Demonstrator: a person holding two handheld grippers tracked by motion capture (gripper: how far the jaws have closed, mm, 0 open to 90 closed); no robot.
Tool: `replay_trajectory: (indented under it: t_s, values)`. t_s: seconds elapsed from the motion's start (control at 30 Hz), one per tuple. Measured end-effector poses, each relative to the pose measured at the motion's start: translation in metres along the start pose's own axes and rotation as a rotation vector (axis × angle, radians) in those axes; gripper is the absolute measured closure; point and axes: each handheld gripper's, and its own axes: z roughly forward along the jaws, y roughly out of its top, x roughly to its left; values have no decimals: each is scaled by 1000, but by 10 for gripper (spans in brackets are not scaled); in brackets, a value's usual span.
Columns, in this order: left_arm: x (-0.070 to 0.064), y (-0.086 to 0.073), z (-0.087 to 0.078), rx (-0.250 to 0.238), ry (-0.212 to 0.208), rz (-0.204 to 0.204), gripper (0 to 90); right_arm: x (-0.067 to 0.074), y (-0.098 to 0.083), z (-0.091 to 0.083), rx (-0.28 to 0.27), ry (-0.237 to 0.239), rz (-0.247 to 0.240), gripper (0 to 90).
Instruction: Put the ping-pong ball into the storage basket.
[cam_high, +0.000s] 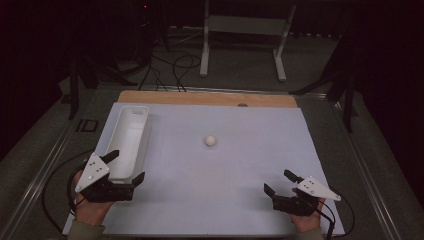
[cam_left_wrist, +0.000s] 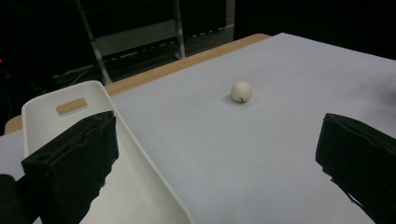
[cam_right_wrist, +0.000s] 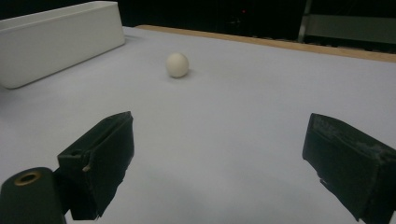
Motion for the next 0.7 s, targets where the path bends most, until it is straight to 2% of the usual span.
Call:
replay_trajectory:
  t_s: [0.17,0.7]
  values:
    - [1,8,7,18,-14,-18,0,0,1,-1,0,-4,1,85]
    - [2,30,21,52,-22,-27,0,-4,2,1,-5,-8,-4,85]
